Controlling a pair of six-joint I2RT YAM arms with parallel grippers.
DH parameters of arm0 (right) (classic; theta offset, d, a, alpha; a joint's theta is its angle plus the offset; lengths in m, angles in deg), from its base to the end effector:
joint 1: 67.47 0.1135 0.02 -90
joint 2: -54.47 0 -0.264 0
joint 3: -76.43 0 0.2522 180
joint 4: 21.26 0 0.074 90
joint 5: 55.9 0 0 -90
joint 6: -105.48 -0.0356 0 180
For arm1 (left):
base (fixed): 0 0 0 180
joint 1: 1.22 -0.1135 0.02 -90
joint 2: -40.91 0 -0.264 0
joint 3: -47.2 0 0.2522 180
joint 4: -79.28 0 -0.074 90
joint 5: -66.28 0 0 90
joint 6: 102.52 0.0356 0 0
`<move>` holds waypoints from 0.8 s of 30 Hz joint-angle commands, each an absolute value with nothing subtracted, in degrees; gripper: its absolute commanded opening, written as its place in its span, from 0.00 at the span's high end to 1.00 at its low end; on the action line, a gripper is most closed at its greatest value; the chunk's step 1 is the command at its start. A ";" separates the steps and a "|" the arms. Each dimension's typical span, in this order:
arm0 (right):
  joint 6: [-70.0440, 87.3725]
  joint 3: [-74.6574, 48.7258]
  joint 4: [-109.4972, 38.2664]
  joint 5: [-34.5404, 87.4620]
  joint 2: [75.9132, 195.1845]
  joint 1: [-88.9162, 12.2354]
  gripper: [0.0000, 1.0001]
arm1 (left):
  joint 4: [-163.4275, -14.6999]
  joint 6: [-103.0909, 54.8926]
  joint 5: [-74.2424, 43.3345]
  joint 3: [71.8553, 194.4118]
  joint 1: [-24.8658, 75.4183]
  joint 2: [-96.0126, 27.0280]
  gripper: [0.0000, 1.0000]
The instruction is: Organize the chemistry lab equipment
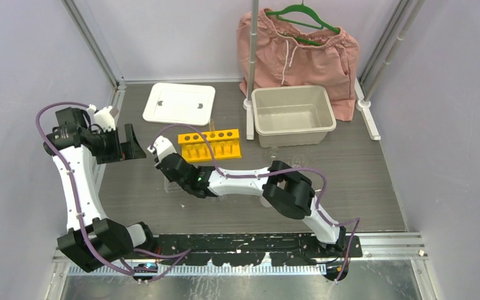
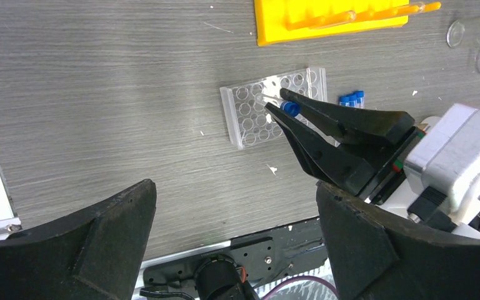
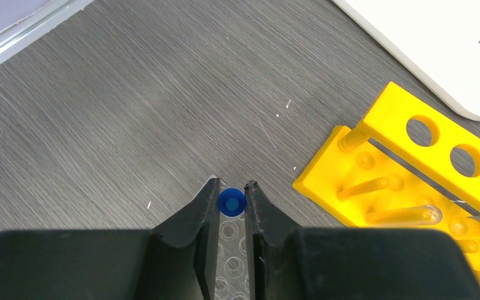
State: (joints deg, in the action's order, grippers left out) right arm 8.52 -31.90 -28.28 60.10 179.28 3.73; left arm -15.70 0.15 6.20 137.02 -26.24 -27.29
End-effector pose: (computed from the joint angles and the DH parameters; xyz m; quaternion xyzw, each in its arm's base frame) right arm 0.1790 0.4775 0.2164 -0.3288 0.7557 0.1908 0.5333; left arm 0.1918 0.0699 0.3578 -0.0421 0.9411 -0.1660 0.2915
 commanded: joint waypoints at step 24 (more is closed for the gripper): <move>7.78 -30.15 -22.93 61.54 180.34 2.97 0.99 | -14.34 3.16 6.52 138.34 -28.26 -28.44 0.00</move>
